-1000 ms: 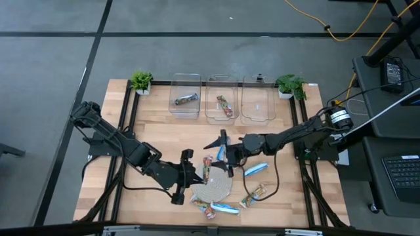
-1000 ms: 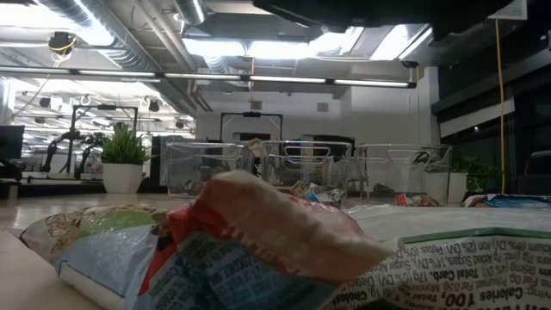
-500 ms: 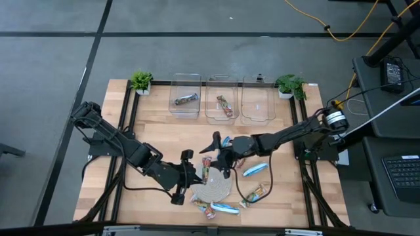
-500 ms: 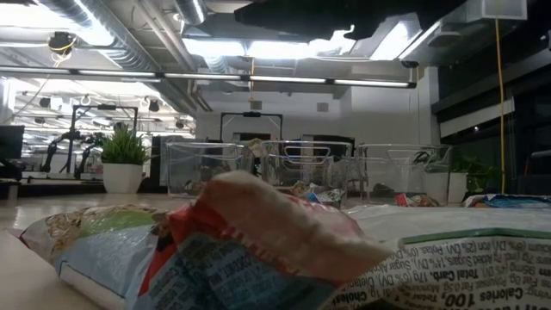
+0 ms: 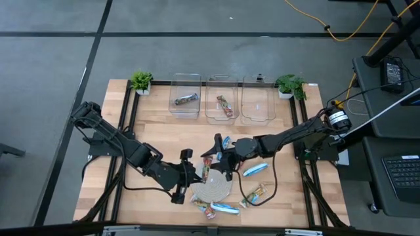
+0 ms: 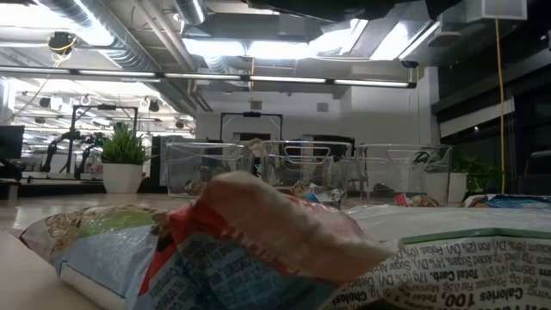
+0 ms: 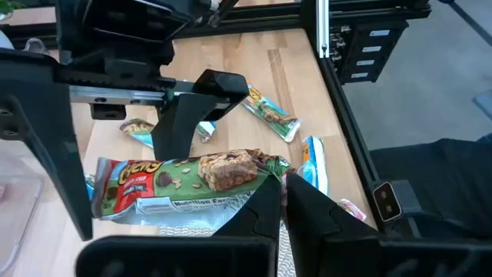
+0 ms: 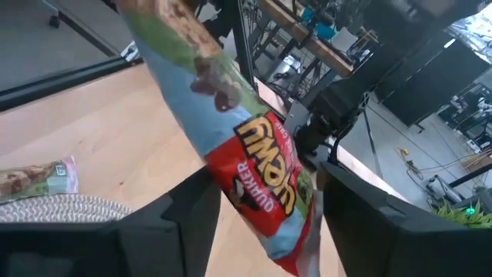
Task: Pick and place Granola Bars by type
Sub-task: Put the red granola bar into the center transparent bin
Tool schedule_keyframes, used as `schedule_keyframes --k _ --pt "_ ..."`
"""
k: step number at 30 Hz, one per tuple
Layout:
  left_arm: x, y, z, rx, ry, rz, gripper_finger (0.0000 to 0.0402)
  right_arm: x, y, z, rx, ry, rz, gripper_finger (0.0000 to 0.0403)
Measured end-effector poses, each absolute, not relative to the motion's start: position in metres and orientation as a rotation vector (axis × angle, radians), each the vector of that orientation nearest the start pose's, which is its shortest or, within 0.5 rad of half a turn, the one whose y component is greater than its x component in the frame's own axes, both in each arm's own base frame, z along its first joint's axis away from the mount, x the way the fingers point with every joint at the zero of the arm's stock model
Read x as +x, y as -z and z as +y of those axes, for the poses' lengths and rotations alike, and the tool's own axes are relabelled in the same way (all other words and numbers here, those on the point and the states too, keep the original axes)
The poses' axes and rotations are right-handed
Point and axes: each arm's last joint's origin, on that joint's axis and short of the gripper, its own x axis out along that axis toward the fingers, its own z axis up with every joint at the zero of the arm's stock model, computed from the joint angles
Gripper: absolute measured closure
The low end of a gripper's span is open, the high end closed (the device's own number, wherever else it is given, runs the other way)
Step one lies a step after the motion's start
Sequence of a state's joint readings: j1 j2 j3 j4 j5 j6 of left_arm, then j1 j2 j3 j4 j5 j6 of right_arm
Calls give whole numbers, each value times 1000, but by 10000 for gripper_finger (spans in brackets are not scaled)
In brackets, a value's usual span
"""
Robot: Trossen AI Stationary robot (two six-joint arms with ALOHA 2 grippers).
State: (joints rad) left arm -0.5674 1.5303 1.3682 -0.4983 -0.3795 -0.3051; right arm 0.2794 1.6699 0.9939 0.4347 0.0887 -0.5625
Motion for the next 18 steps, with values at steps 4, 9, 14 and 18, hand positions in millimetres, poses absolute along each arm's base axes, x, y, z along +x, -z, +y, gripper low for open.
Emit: schedule_keyframes --k 4,9,14,18 --pt "289 -329 -171 3 85 609 398 355 -236 99 -603 -253 183 214" --pt "288 -328 -171 8 78 612 398 355 -235 99 -604 -256 191 253" --pt "287 -327 -170 21 64 624 398 355 -235 99 -605 -256 193 294" --pt "287 -327 -170 32 66 629 398 355 -235 99 -604 -257 193 323"
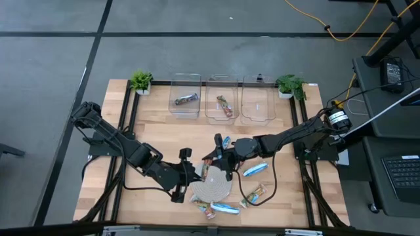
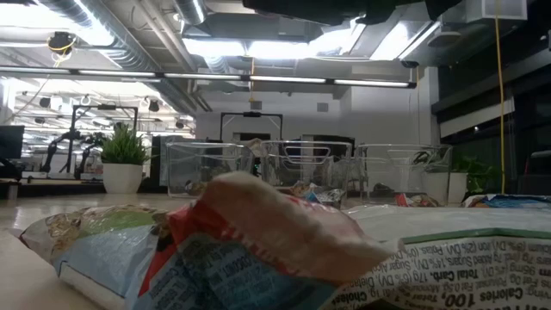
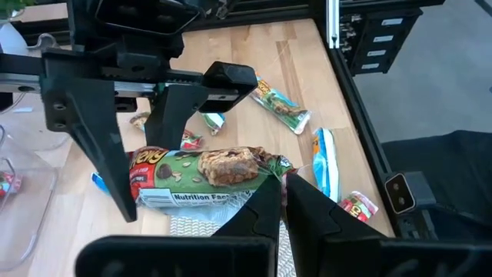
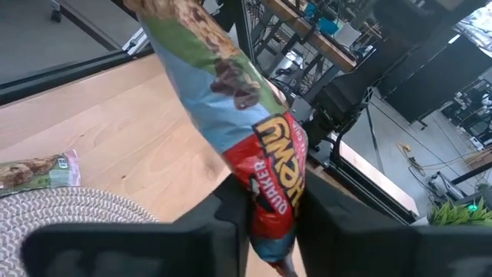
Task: Pick and place Granola Bars by type
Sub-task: Put the red granola bar into the center transparent bin
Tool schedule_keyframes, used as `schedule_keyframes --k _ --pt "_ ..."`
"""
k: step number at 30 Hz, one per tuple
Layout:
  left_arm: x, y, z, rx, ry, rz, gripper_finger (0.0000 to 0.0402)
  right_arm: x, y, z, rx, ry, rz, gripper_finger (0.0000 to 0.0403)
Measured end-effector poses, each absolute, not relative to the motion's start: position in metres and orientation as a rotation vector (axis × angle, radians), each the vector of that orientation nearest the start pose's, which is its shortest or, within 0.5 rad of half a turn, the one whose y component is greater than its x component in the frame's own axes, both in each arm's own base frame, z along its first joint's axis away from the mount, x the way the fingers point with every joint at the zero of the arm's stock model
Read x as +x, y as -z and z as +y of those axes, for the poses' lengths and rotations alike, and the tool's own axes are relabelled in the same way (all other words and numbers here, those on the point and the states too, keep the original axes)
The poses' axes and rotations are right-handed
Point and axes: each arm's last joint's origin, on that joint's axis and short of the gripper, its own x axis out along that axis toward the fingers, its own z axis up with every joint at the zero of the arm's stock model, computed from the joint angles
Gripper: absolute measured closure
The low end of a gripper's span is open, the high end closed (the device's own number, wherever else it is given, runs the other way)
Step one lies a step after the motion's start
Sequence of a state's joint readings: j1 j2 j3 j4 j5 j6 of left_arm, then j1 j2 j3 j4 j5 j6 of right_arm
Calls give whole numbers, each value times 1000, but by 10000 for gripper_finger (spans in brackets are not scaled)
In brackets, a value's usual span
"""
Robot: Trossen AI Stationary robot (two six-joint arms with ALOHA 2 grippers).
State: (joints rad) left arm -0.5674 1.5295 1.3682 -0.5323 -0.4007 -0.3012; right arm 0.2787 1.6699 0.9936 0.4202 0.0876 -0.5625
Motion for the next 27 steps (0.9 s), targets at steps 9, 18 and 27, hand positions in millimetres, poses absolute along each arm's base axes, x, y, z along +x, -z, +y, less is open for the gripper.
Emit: schedule_keyframes --k 9,18,27 --pt "284 -332 -167 9 62 617 364 355 -235 99 -601 -260 191 365" --pt "262 -358 -162 -22 93 552 289 354 -234 99 -602 -264 206 365" --pt "244 -347 -159 -34 -8 667 276 353 -229 95 -590 -151 294 366"
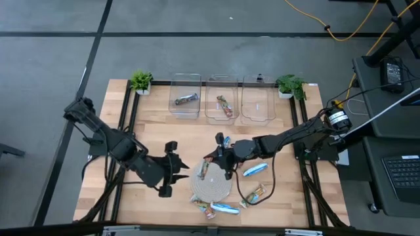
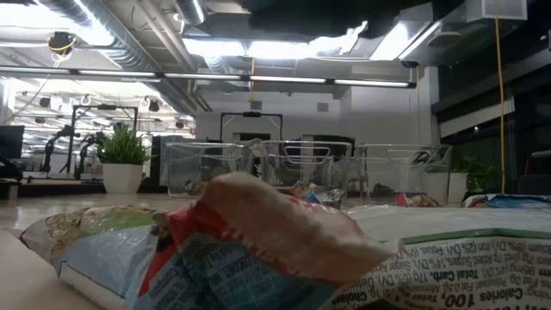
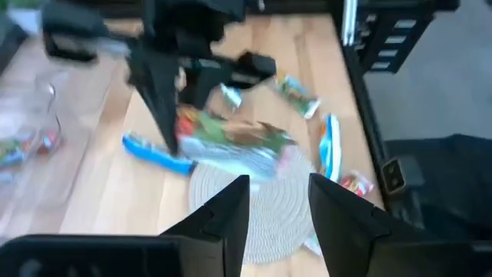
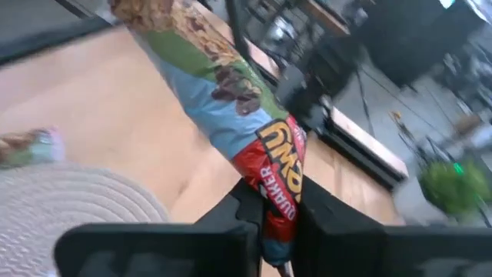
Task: Pick and place Granola Bars by type
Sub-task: Put the red granola bar into the center transparent bin
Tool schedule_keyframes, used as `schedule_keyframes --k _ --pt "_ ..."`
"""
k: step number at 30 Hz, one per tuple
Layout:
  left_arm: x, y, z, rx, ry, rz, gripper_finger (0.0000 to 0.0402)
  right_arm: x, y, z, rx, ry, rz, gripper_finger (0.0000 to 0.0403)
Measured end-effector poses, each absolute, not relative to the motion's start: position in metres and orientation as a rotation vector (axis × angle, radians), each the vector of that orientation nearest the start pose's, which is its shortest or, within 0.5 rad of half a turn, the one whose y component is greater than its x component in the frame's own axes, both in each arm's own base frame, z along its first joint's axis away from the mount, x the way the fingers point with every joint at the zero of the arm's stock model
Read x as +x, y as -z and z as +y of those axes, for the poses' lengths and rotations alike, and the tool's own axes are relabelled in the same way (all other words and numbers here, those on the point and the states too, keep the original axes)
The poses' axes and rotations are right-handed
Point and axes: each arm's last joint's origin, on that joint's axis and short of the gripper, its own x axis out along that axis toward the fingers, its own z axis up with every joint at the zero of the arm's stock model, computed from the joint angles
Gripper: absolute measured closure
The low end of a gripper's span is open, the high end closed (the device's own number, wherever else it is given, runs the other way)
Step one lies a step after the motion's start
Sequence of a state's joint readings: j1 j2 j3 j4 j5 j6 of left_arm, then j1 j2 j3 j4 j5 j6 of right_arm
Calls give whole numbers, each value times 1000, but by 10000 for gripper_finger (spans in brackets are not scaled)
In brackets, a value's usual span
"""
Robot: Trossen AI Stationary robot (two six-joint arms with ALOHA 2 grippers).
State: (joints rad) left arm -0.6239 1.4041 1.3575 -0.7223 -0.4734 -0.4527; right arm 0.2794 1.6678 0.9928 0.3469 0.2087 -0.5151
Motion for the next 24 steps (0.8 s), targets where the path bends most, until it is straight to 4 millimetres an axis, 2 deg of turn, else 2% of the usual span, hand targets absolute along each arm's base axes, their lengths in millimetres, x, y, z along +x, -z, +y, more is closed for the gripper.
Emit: schedule_keyframes --k 3,8,15,20,24 --pt "240 -326 -162 -39 -28 718 281 347 -234 91 -577 -79 335 364" --pt "235 -288 -164 -89 -74 770 290 329 -260 77 -529 16 394 362" --pt "235 -239 -162 -131 -73 716 295 313 -313 29 -364 171 540 368" --pt "237 -225 -158 -112 -66 634 291 310 -347 -1 -308 270 573 372" --pt "238 -219 -158 -88 -56 586 291 309 -358 -17 -278 326 572 364"
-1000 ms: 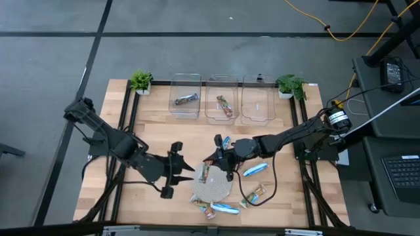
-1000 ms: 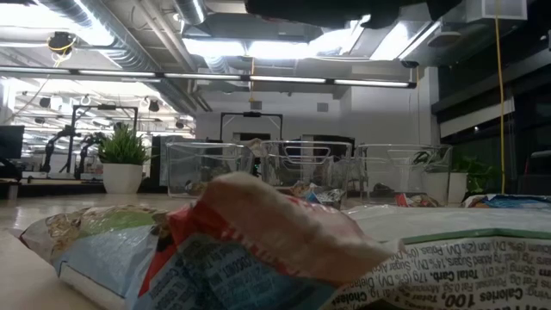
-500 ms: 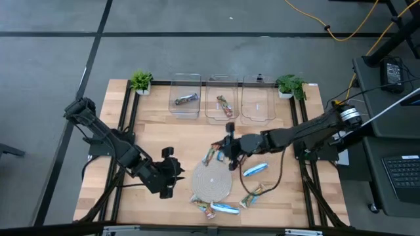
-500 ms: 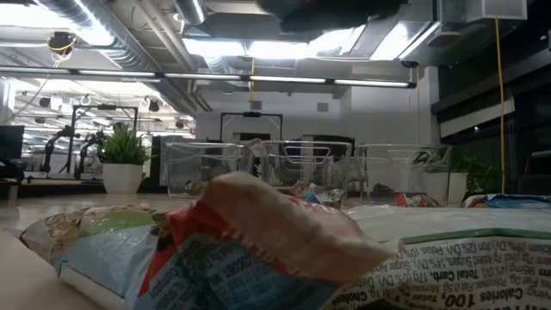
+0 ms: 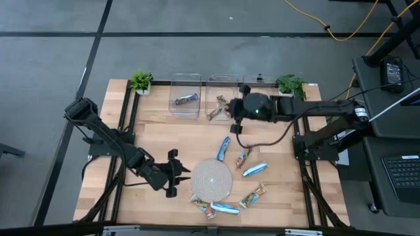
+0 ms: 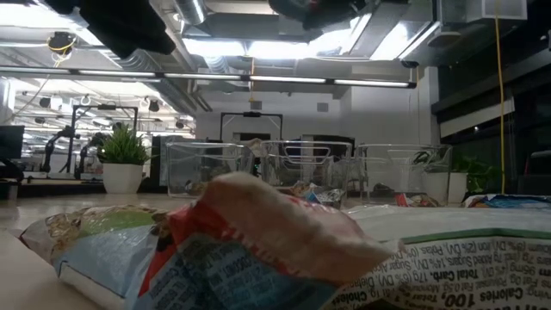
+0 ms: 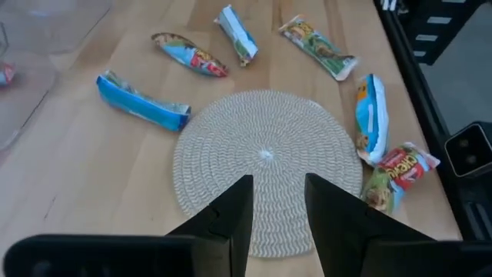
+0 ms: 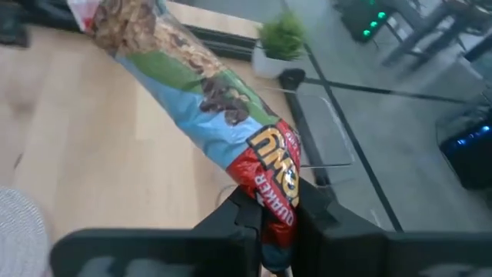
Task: Pick and place Granola Bars by type
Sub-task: Put the red granola bar into the center transparent bin
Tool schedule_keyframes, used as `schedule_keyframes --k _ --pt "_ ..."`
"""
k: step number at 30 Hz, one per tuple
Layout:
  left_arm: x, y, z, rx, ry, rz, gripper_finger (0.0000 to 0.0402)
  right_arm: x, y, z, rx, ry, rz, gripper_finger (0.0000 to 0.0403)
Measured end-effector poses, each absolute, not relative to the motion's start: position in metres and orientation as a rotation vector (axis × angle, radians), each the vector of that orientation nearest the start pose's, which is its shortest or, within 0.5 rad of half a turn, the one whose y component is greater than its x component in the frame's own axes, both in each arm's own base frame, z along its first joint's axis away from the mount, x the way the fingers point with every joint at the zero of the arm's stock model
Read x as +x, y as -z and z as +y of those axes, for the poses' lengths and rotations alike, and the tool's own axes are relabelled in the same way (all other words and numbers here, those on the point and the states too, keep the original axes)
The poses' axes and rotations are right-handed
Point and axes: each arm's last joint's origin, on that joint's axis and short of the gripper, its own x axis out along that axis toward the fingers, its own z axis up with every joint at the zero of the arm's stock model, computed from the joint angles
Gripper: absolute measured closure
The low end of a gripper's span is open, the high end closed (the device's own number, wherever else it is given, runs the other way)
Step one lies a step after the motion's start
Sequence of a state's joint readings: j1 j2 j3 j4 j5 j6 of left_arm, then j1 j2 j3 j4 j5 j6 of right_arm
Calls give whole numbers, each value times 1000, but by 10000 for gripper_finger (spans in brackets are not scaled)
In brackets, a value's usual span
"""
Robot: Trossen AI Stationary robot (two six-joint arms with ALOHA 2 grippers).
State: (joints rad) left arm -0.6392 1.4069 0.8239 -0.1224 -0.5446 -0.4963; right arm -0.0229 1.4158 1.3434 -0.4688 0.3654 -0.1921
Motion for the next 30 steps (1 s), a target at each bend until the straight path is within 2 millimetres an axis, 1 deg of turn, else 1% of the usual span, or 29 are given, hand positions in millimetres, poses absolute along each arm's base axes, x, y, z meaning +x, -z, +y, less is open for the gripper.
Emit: schedule_keyframes --k 3,8,11,13,16,24,30 --pt "238 -218 -158 -79 -53 558 294 308 -356 -30 -285 358 586 365" --pt "237 -210 -157 -92 -53 539 294 306 -342 -57 -266 439 634 374" --pt "235 -203 -156 -98 -48 535 291 306 -332 -73 -251 483 663 370" --pt "235 -203 -156 -97 -50 536 291 308 -326 -81 -243 504 675 364" --pt "235 -203 -156 -86 -46 534 293 312 -315 -91 -234 521 717 361" --pt "236 -204 -156 -76 -38 523 291 328 -280 -118 -224 513 828 376" --pt "236 -204 -156 -76 -39 523 294 333 -254 -142 -193 555 908 359"
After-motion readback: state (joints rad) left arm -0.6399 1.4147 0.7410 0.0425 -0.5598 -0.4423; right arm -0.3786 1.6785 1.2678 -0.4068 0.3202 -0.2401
